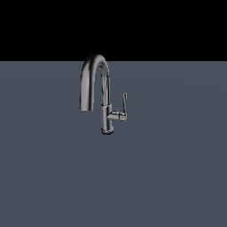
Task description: Turn on the faucet by rotating a designated handle.
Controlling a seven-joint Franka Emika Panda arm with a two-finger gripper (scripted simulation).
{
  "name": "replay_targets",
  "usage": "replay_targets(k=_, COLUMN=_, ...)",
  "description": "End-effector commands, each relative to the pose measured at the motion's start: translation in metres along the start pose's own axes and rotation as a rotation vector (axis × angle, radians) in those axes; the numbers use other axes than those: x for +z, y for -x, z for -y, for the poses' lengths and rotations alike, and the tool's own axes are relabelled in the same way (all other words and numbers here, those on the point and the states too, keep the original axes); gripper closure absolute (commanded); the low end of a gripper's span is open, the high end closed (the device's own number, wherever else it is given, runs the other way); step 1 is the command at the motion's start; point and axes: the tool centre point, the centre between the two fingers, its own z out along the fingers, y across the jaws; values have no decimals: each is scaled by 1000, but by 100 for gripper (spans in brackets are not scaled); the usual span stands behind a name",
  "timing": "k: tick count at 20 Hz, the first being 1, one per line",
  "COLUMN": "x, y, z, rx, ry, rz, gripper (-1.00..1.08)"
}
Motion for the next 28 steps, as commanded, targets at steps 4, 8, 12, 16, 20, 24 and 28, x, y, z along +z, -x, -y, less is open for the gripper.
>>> replay_targets(k=4, x=8, y=-42, z=-6, rx=124, ry=-120, rz=90, gripper=108)
replay_targets(k=8, x=18, y=-72, z=-13, rx=219, ry=-211, rz=158, gripper=108)
replay_targets(k=12, x=31, y=-101, z=-22, rx=315, ry=-304, rz=228, gripper=108)
replay_targets(k=16, x=47, y=-128, z=-32, rx=414, ry=-398, rz=300, gripper=108)
replay_targets(k=20, x=66, y=-154, z=-44, rx=514, ry=-494, rz=373, gripper=108)
replay_targets(k=24, x=89, y=-176, z=-56, rx=617, ry=-592, rz=447, gripper=108)
replay_targets(k=28, x=113, y=-195, z=-66, rx=711, ry=-681, rz=515, gripper=108)
